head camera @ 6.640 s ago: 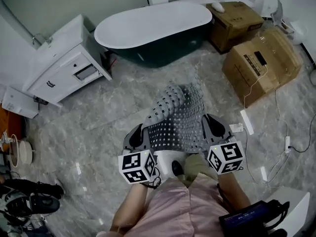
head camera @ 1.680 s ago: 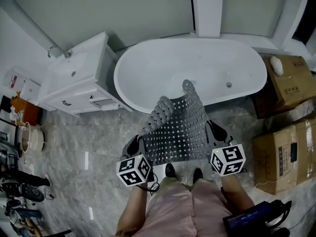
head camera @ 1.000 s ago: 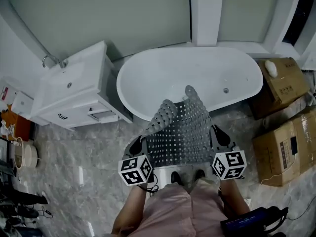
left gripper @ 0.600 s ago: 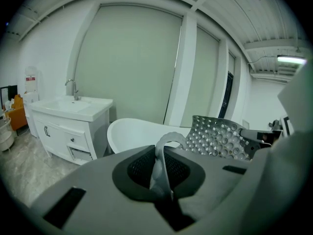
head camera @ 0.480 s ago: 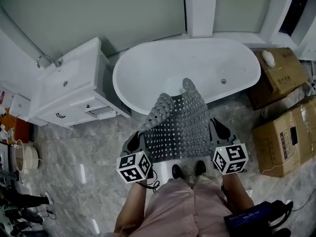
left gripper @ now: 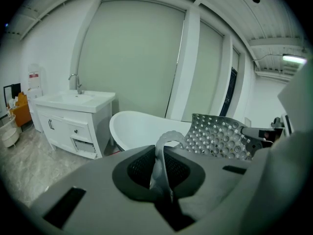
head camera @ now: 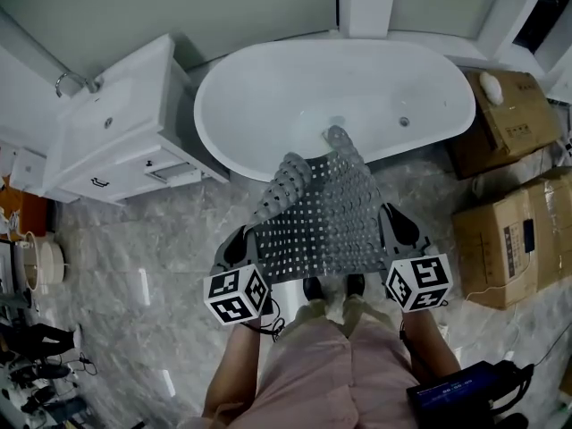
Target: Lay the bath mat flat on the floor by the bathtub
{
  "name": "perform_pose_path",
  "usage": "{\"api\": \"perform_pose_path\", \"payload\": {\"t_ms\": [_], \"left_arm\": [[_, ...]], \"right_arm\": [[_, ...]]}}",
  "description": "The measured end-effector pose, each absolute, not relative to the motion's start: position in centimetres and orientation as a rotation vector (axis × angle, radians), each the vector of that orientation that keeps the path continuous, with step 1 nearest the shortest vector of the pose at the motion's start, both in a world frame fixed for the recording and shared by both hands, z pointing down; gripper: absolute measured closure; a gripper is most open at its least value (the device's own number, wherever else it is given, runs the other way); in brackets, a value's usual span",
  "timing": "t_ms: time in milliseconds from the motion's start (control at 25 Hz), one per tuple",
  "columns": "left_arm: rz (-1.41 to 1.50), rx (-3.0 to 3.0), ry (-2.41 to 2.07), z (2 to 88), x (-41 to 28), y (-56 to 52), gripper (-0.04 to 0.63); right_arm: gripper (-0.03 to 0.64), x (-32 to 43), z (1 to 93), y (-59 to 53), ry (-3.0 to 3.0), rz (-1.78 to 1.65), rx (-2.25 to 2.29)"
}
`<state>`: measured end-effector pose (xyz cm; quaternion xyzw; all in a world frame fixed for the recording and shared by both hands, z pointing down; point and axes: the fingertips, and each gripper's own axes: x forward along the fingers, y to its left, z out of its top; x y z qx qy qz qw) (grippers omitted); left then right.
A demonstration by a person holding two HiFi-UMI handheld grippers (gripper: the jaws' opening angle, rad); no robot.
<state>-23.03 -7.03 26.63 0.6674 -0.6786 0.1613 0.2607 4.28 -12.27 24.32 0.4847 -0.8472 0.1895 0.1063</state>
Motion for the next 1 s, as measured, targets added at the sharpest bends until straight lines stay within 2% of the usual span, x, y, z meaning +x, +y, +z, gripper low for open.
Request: {"api": "perform_pose_path", "payload": {"t_ms": [1000], "left_arm": [[0.529, 1.730, -1.776, 31.4, -22.0, -4.0, 0.557]], "right_arm": [[0.584, 5.4, 29.3, -10.1, -2.412, 0.680, 1.370]]}}
